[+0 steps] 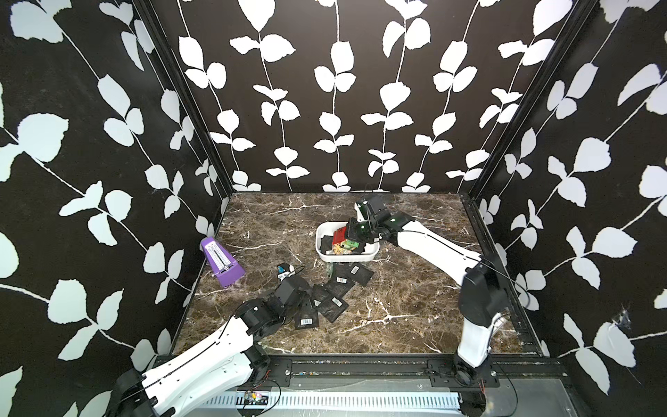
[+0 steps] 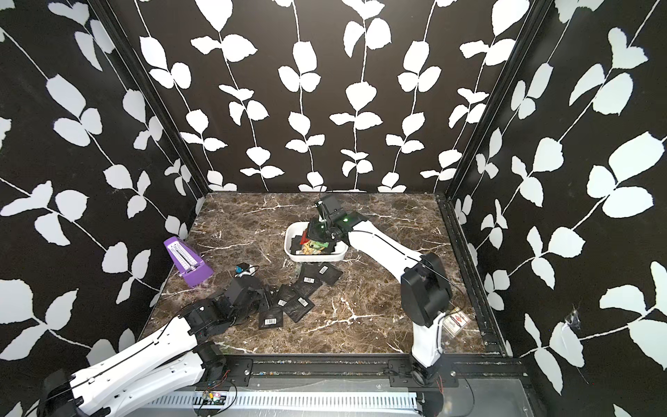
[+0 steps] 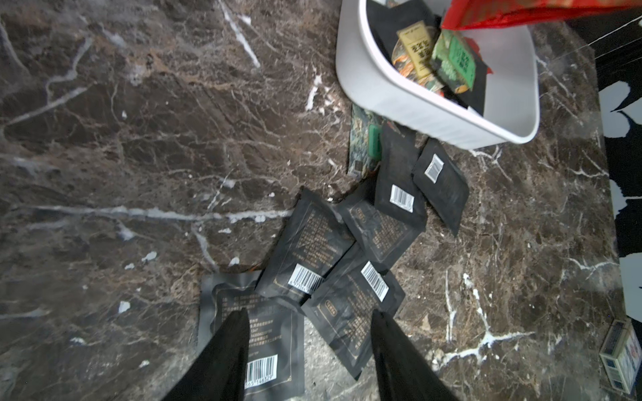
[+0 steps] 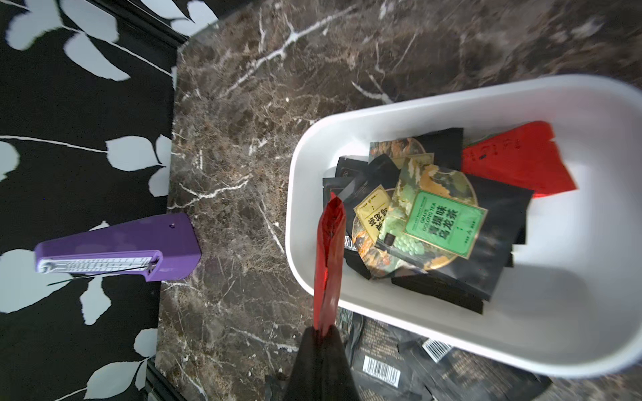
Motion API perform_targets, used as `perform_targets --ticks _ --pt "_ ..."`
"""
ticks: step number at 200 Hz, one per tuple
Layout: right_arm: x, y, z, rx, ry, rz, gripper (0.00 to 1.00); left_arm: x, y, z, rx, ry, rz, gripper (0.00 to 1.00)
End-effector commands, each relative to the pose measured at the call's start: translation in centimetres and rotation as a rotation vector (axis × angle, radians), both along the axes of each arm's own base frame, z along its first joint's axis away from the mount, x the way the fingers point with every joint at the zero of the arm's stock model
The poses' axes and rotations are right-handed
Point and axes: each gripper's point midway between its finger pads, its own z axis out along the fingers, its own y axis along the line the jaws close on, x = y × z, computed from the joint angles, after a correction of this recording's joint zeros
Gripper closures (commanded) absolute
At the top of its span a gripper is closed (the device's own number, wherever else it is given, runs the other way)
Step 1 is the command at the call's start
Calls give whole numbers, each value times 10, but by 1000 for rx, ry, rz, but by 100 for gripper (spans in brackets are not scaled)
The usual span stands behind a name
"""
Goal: Put the tea bags into the storage box
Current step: Place the tea bag in the storage box, then move the tea bag to the center of the board.
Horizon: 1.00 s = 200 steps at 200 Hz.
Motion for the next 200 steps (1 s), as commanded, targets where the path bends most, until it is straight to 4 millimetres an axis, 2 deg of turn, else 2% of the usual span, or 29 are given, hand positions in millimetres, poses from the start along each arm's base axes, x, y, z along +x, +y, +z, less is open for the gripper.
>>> perform_targets --ticks 1,29,50,62,85,101,106,116,120,123,133,153,176,200 --pt "9 10 9 16 -20 24 100 -5 -4 -6 -31 32 -9 48" --pt "13 -15 -13 -52 10 -37 100 -8 -11 -9 -40 56 -43 57" --pt "19 -48 -14 -67 14 -103 63 -7 -22 -6 -66 60 -83 63" --pt "18 -69 -9 -90 13 -127 52 -6 -26 -4 -68 67 -98 67" --pt "6 -105 14 -148 -50 -156 47 -4 -34 -2 -76 76 -119 77" --pt "-12 -123 26 -170 -77 -164 47 -3 -40 -2 -87 86 -127 80" --pt "-21 -128 35 -155 -96 -163 47 -3 -41 -3 -92 90 -126 81" --pt "-36 -133 37 -130 -93 -162 47 -2 -46 -4 -106 97 -134 83" --pt "-42 -134 39 -111 -90 -162 47 -2 -48 -4 -112 99 -137 83" --pt "-50 -136 31 -109 -72 -162 47 -2 -49 -4 -116 101 -138 84" --pt "-68 -136 25 -64 -58 -160 48 -1 -52 -6 -122 111 -139 87" --pt "-105 -129 13 13 -45 -157 49 0 -53 -10 -110 135 -133 93" --pt "-143 -112 -13 54 -1 -136 49 -3 -45 -22 -67 173 -102 99" --pt "-169 -87 -36 82 18 -113 48 -6 -45 -31 -75 184 -98 100"
